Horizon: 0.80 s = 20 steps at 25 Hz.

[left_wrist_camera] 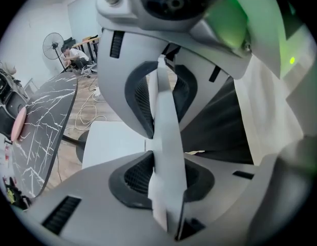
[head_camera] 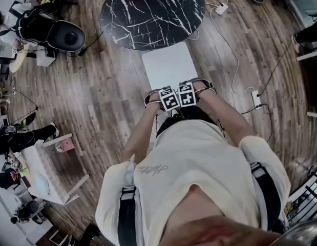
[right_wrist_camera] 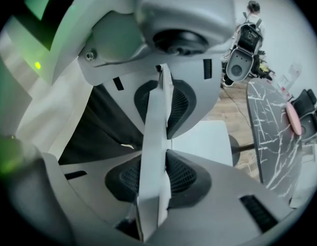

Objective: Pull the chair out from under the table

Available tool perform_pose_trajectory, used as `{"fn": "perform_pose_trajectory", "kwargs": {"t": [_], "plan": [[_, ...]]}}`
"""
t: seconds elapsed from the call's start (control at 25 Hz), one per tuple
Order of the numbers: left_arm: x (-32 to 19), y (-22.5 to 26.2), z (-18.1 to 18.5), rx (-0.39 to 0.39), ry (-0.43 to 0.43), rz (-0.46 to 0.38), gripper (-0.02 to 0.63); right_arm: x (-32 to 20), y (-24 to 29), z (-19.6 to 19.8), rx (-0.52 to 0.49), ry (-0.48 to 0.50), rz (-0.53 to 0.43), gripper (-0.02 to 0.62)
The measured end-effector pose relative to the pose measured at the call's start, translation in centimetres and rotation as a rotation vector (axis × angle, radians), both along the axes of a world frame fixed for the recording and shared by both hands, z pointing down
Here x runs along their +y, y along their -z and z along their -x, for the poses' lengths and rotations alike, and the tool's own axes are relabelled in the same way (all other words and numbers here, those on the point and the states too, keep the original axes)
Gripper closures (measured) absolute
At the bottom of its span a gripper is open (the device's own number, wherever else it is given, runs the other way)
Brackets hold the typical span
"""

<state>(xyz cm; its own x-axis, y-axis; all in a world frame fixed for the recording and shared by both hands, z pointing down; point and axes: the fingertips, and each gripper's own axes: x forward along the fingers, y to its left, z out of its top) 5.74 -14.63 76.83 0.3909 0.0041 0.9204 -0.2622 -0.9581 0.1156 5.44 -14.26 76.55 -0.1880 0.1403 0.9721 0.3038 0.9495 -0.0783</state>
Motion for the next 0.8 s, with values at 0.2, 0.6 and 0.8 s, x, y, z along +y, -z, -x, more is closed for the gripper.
{"fn": "perform_pose_trajectory", "kwargs": {"t": [0.2,0.6,0.8], "plan": [[1.9,0.2,-0.7,0.0,-0.006,0.002,0.512,1.8,0.2,-0.8,-0.007,-0.033,-0.016,0.508],[6.9,0.3,-2.4,-0.004,-0.015,0.015,0.509,6.7,0.5,-2.5,-0.015,-0.027,0.015,0.505],[9.3,0.6,-3.0,-0.009,0.003,0.012,0.511,9.2,0.9,-3.1,-0.041,-0.019,0.037,0.503]]}}
